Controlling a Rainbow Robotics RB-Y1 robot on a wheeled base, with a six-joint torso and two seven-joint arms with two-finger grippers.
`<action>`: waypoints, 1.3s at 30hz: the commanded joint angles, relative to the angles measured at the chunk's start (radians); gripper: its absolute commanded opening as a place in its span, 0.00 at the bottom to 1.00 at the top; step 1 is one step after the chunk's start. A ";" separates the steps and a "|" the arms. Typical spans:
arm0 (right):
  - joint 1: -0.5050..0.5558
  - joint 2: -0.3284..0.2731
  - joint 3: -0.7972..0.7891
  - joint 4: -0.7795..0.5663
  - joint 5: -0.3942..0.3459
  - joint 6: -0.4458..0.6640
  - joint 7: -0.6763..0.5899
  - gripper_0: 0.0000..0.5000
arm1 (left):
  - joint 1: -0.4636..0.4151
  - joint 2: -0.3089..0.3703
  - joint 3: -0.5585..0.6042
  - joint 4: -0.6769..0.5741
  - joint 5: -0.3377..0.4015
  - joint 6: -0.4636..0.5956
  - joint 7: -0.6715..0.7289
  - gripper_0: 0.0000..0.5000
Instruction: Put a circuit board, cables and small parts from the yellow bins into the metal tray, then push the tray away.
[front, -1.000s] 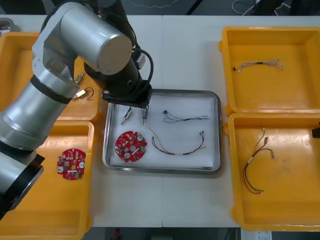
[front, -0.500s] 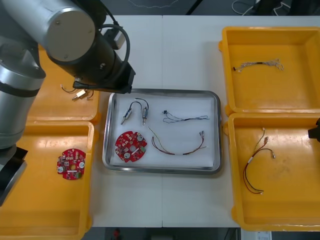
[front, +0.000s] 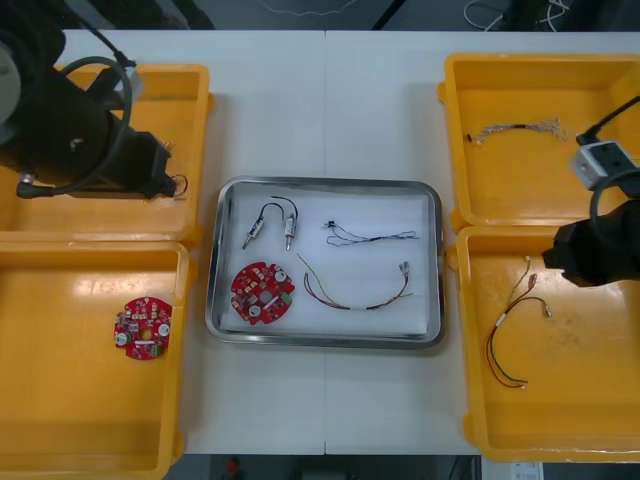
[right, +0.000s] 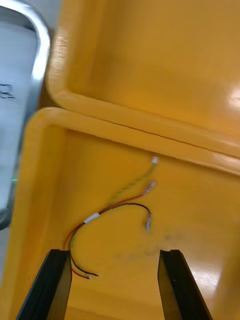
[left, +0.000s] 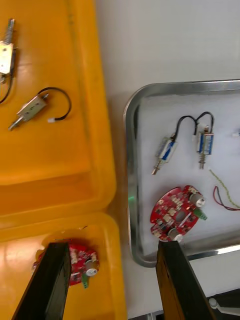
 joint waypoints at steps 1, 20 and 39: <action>-0.119 -0.002 0.140 -0.027 -0.012 0.003 -0.022 1.00 | 0.093 0.099 0.104 -0.063 0.031 0.006 0.047 1.00; -0.294 0.009 0.498 -0.027 -0.024 0.003 -0.009 1.00 | 0.350 0.199 0.323 -0.077 0.079 0.006 -0.018 1.00; -0.497 0.242 0.886 0.130 0.105 0.003 0.021 1.00 | 0.497 0.224 0.376 -0.129 0.097 -0.065 -0.139 1.00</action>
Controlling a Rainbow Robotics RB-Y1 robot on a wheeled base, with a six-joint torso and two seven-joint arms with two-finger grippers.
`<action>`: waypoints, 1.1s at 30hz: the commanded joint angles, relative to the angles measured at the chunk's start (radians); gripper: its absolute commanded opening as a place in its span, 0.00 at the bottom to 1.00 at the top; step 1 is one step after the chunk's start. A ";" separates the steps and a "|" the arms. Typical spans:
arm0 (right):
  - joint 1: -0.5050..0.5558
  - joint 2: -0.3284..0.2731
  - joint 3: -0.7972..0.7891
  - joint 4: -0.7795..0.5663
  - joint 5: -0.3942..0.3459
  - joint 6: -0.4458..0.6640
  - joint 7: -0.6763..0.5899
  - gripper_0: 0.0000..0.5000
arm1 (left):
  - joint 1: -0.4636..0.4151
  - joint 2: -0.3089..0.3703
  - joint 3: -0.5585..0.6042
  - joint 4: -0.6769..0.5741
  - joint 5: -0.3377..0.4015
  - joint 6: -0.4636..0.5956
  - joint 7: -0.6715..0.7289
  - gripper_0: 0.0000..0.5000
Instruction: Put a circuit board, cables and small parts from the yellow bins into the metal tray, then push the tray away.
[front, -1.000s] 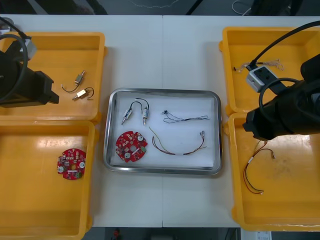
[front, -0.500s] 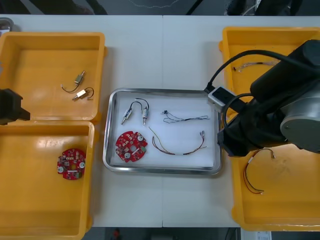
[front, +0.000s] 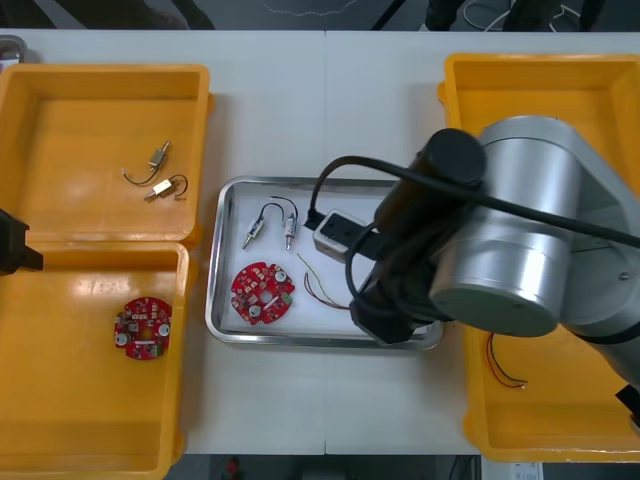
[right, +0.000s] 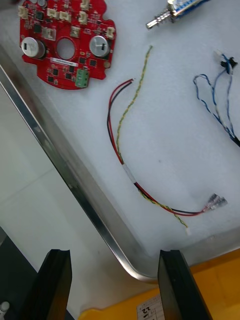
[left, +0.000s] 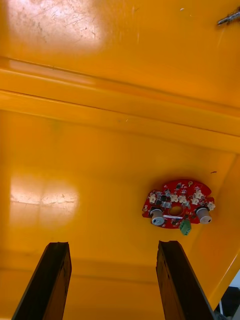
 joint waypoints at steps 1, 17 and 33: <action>-0.079 0.076 0.128 0.045 0.054 0.003 0.026 1.00 | 0.049 0.046 0.048 -0.040 0.017 -0.048 -0.157 1.00; -0.152 0.067 0.438 0.189 0.172 -0.222 0.107 1.00 | 0.064 0.046 0.059 -0.053 0.034 -0.065 -0.201 1.00; -0.186 0.066 0.521 0.298 0.247 -0.288 0.174 1.00 | 0.064 0.046 0.059 -0.053 0.034 -0.065 -0.201 1.00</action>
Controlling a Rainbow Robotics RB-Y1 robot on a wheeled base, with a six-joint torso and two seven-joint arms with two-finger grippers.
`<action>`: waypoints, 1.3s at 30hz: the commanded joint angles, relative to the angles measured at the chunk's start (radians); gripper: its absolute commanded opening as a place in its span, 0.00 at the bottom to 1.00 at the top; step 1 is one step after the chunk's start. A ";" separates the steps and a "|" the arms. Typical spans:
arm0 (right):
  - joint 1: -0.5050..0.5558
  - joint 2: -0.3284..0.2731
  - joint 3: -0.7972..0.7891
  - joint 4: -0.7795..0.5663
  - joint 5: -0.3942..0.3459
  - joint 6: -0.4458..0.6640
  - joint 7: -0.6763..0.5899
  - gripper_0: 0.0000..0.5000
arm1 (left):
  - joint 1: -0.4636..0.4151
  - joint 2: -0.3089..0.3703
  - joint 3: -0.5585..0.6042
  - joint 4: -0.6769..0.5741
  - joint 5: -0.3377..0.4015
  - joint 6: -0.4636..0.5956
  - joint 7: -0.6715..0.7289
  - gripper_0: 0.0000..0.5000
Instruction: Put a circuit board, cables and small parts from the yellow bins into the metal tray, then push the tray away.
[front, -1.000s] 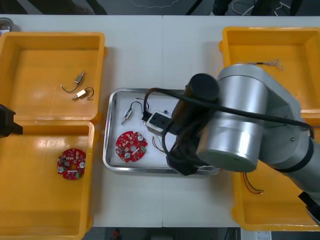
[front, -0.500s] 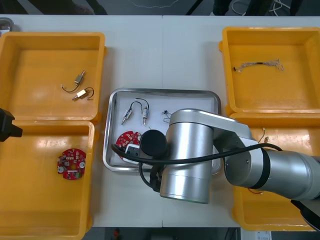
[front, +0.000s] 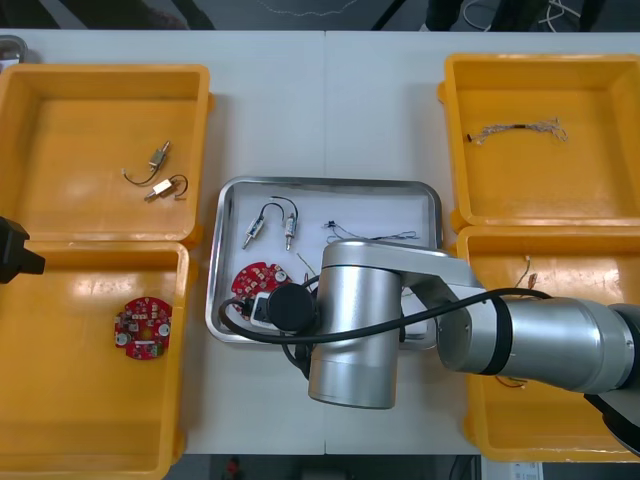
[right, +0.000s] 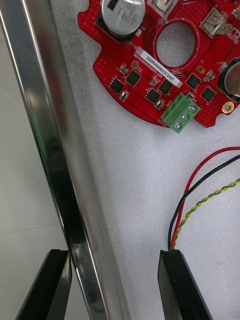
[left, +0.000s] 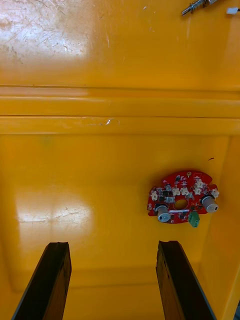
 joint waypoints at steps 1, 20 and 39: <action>-0.034 -0.002 0.034 0.000 0.027 -0.014 0.054 1.00 | 0.017 0.045 0.029 -0.030 0.009 -0.010 -0.018 1.00; -0.034 0.032 0.016 0.020 0.014 0.008 0.077 1.00 | 0.017 0.045 0.029 -0.030 0.009 -0.010 -0.018 1.00; -0.032 0.035 0.017 0.019 0.016 0.008 0.073 0.00 | 0.017 0.045 0.029 -0.030 0.009 -0.010 -0.018 1.00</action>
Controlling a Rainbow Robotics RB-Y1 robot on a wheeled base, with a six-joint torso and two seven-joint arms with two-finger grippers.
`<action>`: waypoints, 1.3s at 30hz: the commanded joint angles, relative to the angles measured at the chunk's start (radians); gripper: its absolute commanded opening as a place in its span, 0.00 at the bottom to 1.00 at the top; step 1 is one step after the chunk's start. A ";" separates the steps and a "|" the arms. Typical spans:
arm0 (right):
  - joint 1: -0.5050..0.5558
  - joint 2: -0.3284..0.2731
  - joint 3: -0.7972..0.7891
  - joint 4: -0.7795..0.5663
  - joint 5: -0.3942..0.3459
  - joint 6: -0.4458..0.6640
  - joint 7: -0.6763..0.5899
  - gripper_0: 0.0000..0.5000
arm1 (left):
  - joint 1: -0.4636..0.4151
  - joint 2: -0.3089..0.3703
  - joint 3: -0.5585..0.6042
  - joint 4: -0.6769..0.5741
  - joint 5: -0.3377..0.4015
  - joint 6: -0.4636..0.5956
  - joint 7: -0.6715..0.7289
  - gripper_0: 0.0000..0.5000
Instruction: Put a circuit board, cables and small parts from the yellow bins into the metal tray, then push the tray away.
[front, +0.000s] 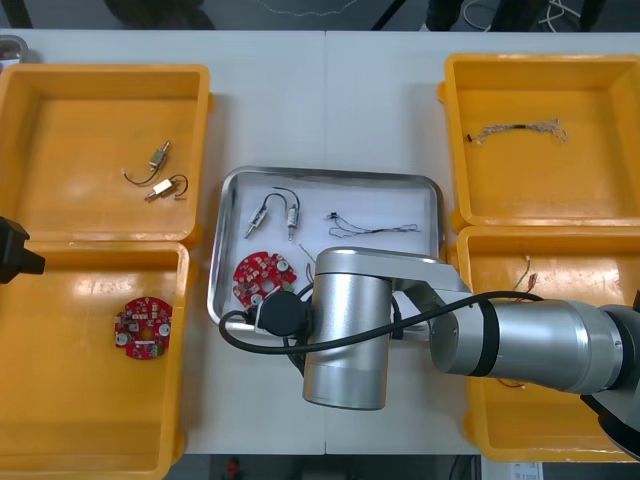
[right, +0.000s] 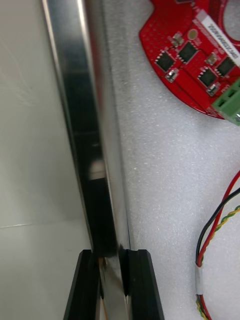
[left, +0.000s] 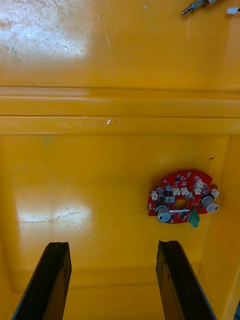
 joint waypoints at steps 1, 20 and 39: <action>-0.025 0.018 -0.016 -0.031 -0.004 0.005 0.023 0.00 | 0.017 0.045 0.029 -0.030 0.009 -0.010 -0.018 1.00; -0.130 0.008 -0.016 0.007 0.034 -0.004 0.054 0.00 | 0.017 0.045 0.029 -0.030 0.009 -0.010 -0.018 1.00; -0.271 0.009 -0.015 0.107 0.036 -0.045 0.083 0.00 | 0.017 0.045 0.029 -0.030 0.009 -0.010 -0.018 1.00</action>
